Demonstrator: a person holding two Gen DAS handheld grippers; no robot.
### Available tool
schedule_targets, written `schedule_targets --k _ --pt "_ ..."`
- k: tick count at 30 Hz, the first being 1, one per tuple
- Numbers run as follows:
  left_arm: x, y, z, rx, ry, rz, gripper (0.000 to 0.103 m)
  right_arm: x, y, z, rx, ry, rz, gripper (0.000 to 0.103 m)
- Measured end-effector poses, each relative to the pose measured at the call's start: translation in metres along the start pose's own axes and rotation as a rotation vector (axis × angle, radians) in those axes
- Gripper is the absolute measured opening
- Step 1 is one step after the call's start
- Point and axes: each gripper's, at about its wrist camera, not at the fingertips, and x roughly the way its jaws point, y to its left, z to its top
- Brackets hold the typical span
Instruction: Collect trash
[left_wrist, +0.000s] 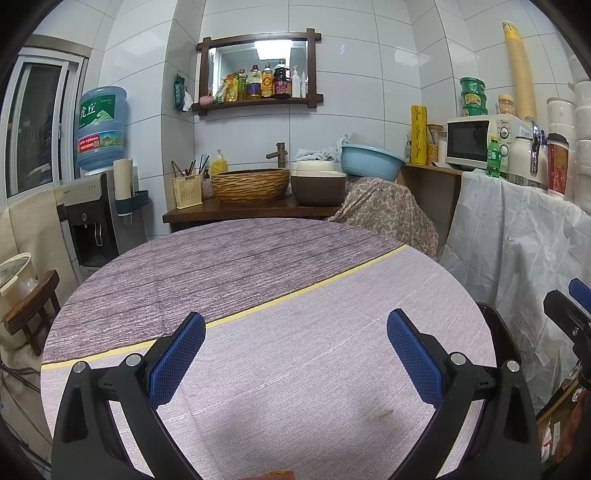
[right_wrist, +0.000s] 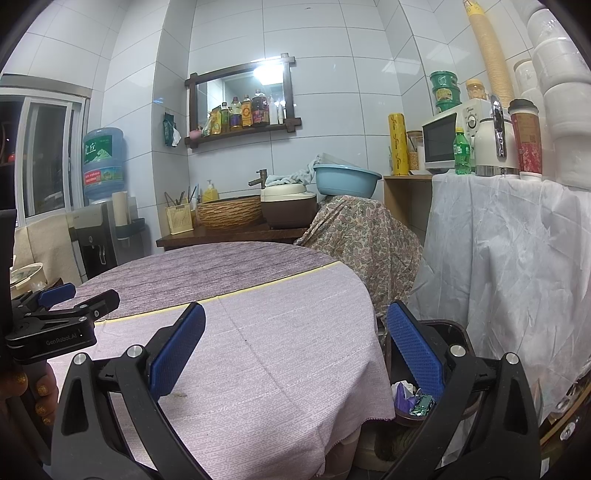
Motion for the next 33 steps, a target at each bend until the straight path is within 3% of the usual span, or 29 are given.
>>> schedule_targets --k 33 --pt "0.0002 -0.0046 0.0016 0.005 -0.001 0.003 0.098 -0.001 -0.0008 -0.0007 0.005 -0.001 0.001 0.097"
